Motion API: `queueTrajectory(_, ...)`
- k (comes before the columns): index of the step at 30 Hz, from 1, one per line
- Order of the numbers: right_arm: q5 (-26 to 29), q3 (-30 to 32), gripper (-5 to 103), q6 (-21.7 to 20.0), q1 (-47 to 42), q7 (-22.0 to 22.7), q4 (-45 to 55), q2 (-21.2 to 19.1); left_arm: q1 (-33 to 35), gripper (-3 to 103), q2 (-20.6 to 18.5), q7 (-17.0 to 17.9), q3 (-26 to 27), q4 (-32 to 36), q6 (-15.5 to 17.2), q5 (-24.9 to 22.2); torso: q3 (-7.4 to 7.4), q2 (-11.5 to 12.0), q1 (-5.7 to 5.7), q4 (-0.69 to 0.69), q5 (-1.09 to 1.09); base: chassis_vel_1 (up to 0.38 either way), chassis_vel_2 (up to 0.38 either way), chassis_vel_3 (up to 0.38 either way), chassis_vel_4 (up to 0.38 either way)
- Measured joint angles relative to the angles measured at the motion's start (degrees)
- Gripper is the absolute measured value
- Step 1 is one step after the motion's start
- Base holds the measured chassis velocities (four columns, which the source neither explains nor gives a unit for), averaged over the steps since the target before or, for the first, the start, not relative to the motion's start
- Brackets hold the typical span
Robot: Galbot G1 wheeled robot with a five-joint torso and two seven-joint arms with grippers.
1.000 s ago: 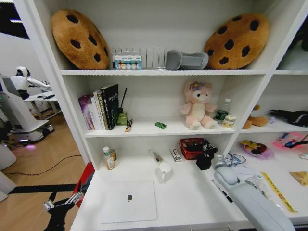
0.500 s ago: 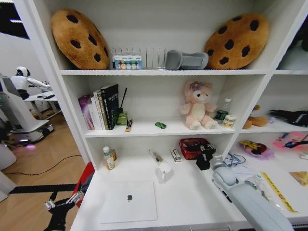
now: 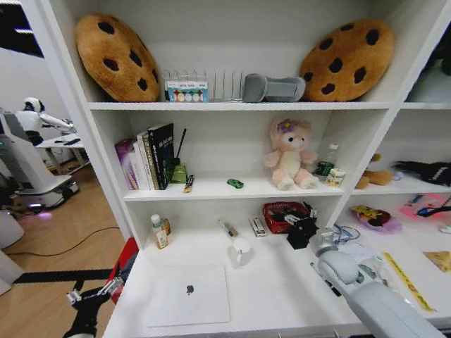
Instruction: Organize the objects on the table.
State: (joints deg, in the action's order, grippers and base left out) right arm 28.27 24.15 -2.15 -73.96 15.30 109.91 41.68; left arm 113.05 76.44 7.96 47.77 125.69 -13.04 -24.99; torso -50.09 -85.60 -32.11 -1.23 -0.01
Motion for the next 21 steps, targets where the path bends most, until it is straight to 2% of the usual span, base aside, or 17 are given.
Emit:
queueTrajectory(7,-4.1,5.5,100,1.5,-11.2,-0.6,5.6,0.9,0.1,100,0.3,-0.2,0.2,-0.9,-0.6,0.3,0.00,0.0,0.00,0.00,0.02,0.000,0.000,0.000,0.000)
queueTrajectory(9,-5.6,9.6,100,3.2,-19.0,-2.2,7.3,2.4,0.1,100,0.6,-0.4,0.2,-1.3,-1.0,0.2,0.00,0.0,0.00,-0.02,0.01,0.000,0.000,0.000,0.000)
queueTrajectory(13,-6.0,12.6,100,4.6,-25.5,-4.5,8.3,3.4,0.6,100,0.9,-0.9,0.5,-1.2,-1.5,-0.2,0.00,0.0,0.00,-0.03,0.01,0.000,0.000,0.000,0.000)
queueTrajectory(16,-5.8,13.7,100,5.3,-28.2,-5.5,8.4,4.0,0.9,100,1.3,-1.2,0.8,-1.2,-2.0,-0.6,0.00,0.0,0.00,0.02,0.01,0.000,0.000,0.000,0.000)
queueTrajectory(21,-5.0,15.2,100,5.4,-30.9,-6.2,6.8,5.2,0.7,100,1.6,-1.3,0.9,-2.1,-2.6,-0.8,0.00,0.0,0.00,-0.01,0.01,0.000,0.000,0.000,0.000)
